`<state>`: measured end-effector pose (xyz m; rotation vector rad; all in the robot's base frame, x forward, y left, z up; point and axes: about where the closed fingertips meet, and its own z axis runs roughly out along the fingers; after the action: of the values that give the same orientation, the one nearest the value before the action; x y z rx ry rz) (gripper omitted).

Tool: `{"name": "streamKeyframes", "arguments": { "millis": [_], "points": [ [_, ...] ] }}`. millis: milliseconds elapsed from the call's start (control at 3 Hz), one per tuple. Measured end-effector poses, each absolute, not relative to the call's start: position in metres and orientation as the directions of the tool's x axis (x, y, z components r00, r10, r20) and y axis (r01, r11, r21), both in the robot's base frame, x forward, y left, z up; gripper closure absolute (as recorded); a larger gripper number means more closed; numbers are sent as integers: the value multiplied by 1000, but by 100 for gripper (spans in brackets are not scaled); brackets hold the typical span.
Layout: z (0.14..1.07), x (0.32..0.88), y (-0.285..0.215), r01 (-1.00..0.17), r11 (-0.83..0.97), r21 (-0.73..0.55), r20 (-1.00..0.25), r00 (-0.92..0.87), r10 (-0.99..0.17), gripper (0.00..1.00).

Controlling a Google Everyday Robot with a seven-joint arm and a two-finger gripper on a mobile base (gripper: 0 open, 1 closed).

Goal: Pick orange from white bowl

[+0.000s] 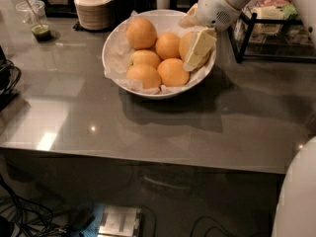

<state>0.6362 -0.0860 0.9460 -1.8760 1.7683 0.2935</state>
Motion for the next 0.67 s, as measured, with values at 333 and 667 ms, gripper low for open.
{"name": "streamKeyframes", "arguments": {
  "millis": [333,667],
  "points": [
    [946,636,-86,-972,7,-233,-506,115,-855,19],
    [946,636,-86,-972,7,-233,-506,115,-855,13]
  ]
}}
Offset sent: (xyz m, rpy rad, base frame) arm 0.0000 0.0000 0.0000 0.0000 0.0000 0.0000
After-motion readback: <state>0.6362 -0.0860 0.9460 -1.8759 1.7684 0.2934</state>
